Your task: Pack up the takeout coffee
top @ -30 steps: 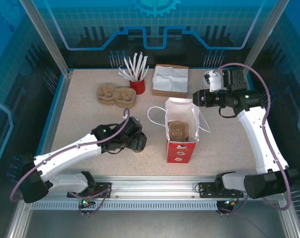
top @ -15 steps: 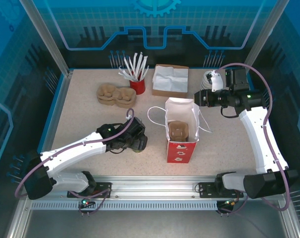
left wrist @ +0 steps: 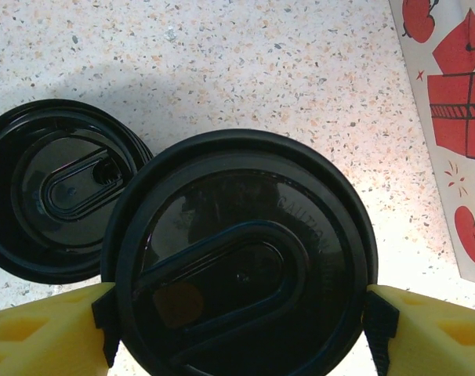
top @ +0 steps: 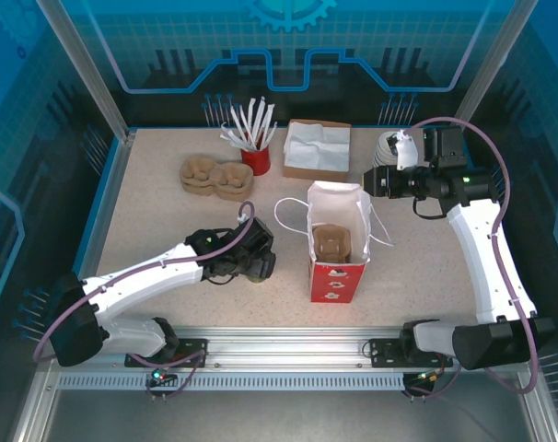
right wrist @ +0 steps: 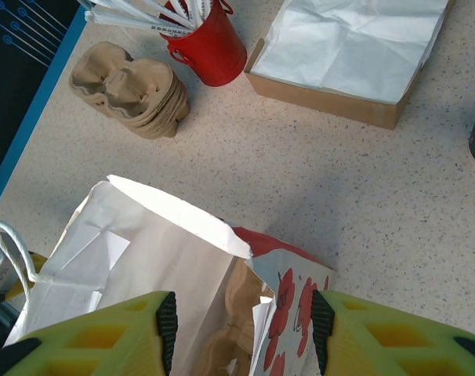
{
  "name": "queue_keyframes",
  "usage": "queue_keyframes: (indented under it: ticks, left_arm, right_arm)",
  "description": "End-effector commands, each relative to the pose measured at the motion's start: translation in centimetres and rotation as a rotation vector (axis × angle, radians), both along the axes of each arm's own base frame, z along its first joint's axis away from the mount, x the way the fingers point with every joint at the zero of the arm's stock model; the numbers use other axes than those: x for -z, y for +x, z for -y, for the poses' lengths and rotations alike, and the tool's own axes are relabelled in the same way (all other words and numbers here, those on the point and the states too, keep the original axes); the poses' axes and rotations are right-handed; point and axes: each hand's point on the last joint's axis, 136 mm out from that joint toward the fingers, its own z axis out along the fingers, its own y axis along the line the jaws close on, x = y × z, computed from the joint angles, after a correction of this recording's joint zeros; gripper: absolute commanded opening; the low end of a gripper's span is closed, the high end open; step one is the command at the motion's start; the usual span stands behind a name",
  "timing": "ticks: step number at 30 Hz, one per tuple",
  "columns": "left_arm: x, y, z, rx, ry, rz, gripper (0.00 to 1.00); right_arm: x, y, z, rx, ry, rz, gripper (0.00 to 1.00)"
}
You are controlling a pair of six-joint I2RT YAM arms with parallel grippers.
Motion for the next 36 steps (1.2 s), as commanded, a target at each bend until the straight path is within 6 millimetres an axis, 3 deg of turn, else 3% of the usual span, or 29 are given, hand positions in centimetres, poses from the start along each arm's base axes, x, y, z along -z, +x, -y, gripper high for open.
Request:
queue_keyframes:
  ticks: [1, 11, 28, 36]
  left_arm:
    - [-0.3, 0.4, -0.1, 0.002, 0.011, 0.013, 0.81]
    - [-0.3, 0.8, 0.0, 0.000, 0.016, 0.023, 0.80]
    - [3.0, -0.3, -0.4, 0.005, 0.058, -0.044, 0.78]
    - [4.3, -0.5, -0.4, 0.016, 0.070, -0.052, 0.72]
  right_arm:
    - [-0.2, -0.7, 0.1, -0.008, 0.023, -0.005, 0.51]
    - [-0.1, -0.7, 0.1, -0.010, 0.034, -0.011, 0.50]
    - [0.0, -1.0, 0.3, -0.007, 0.045, -0.020, 0.50]
    - [-0.2, -0.9, 0.5, -0.029, 0.021, 0.017, 0.50]
